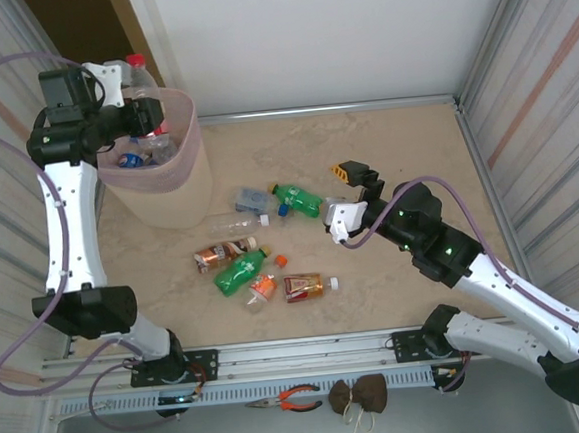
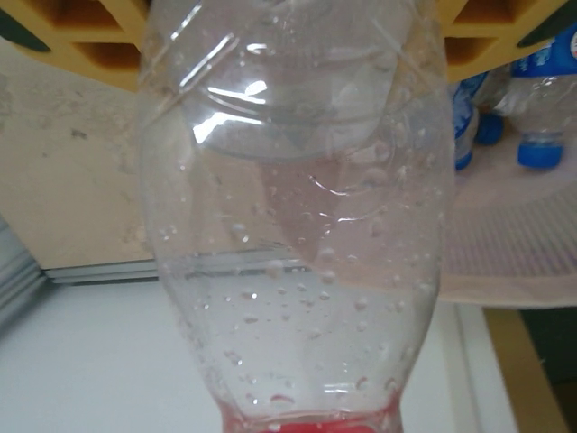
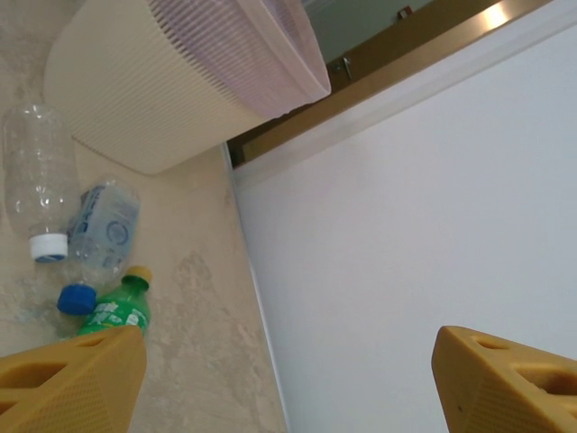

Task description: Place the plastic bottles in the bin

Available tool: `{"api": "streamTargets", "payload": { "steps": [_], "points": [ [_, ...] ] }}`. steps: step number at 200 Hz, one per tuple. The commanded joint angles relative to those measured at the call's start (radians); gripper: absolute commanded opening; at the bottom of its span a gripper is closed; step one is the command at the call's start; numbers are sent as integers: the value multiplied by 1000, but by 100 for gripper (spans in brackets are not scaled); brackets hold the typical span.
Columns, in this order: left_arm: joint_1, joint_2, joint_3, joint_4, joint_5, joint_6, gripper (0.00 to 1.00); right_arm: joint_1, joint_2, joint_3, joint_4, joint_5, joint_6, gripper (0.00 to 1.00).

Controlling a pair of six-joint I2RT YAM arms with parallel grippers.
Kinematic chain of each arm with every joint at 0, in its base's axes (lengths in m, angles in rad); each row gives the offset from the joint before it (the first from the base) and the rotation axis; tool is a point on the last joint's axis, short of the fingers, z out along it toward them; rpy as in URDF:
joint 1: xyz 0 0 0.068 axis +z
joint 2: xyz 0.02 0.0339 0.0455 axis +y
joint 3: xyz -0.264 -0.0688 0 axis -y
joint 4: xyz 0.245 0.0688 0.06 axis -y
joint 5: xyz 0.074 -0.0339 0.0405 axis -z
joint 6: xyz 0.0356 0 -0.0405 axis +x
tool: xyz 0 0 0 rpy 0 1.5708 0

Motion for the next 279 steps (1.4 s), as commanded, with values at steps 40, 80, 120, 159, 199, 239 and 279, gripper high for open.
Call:
{"api": "streamTargets", "payload": {
  "steps": [40,80,120,159,199,239,279],
  "points": [
    [12,128,35,-40,-45,22,47,10,1,42,-26,-4,21,81],
    [12,227,28,-113,-47,83,47,12,-16,34,-40,13,24,81],
    [12,299,26,-189,-61,127,47,14,-31,34,-56,19,29,81],
    [11,354,34,-264,-106,168,50,16,-32,33,-66,22,38,81],
    [3,398,64,-334,-132,195,59,16,-25,29,-66,22,50,80],
    [-3,362,79,-321,-106,188,68,16,-7,40,-66,44,75,82],
    [-2,285,88,-294,-100,172,74,-3,41,93,-99,120,192,88]
  ]
}}
